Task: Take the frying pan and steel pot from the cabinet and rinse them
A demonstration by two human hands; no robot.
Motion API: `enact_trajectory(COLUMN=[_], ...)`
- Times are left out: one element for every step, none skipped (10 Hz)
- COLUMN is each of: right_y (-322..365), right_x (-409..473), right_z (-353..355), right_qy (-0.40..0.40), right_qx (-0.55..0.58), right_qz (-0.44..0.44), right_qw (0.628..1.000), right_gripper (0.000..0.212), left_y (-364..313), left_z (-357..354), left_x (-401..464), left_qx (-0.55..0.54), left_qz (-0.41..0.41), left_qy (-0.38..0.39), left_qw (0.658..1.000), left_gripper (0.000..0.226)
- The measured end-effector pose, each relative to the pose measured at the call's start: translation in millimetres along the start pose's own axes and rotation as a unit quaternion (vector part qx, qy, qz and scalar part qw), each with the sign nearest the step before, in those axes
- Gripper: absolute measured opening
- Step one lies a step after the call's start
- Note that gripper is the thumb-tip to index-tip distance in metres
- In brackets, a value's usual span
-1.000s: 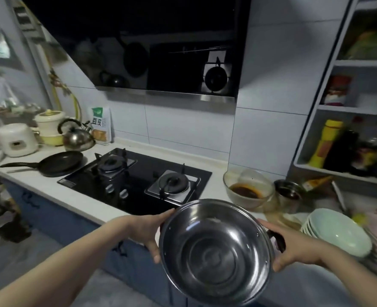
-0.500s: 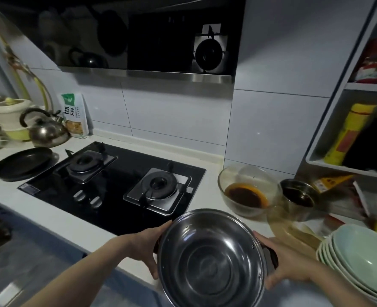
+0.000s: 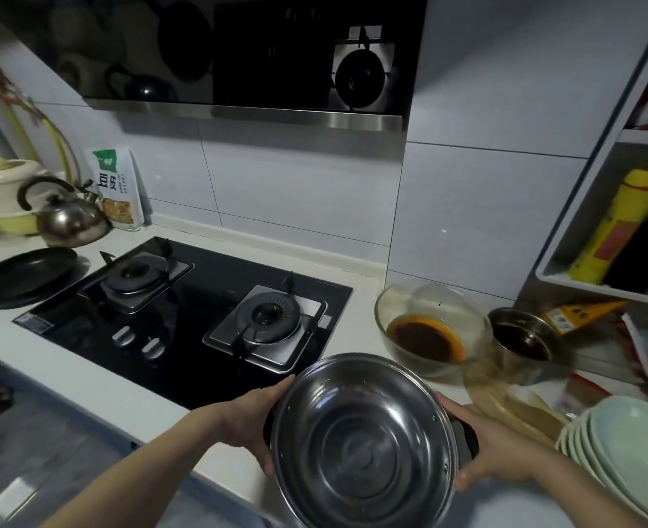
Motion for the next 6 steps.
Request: enact_trajectory(right_y=[-1.9, 0.1, 1.9, 3.3, 7.7, 22.7], right_x=[6.4, 6.6, 1.3, -9.0, -28.3, -50.4], right_z=[-0.3, -1.7, -2.3, -3.1, -3.3, -11.0], right_qy=[-0.003, 0.000, -0.019, -0.068, -0.137, -0.186], right_qx=[-0.009, -0.011, -0.030, -0.046, -0.064, -0.114], right_qz=[-0.001, 0.000, 0.012, 0.029, 0.030, 0.045], right_qw=[1.000, 1.000, 0.999, 0.996, 0.988, 0.975], right_gripper=[0.136, 0.136, 0.132, 0.122, 0.115, 0.124], left_y=[5.7, 17.5, 30.0, 30.8, 16.5, -0.9], left_z=[1.5, 0.4, -3.1, -4.3, -1.7, 2.9], left_x=[0.2, -3.7, -11.2, -25.0, -51.0, -84.1], left_qx=[0.008, 0.025, 0.036, 0.039, 0.042, 0.098], left_qz=[0.011, 0.031, 0.045, 0.039, 0.040, 0.044], left_qy=[-0.011, -0.018, -0.046, -0.101, -0.147, -0.207], left_qw=[1.000, 0.999, 0.997, 0.993, 0.987, 0.972], left_gripper=[0.141, 0.144, 0.147, 0.143, 0.136, 0.131])
Point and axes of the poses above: each hand's wrist, its own x-axis towards the middle knuckle, its own z-axis out of the back of the hand, y = z × x, the point moved 6 cm from there along x, towards the middle knuckle, and after that the axes turned 9 degrees about -z, right-handed, at the moved point
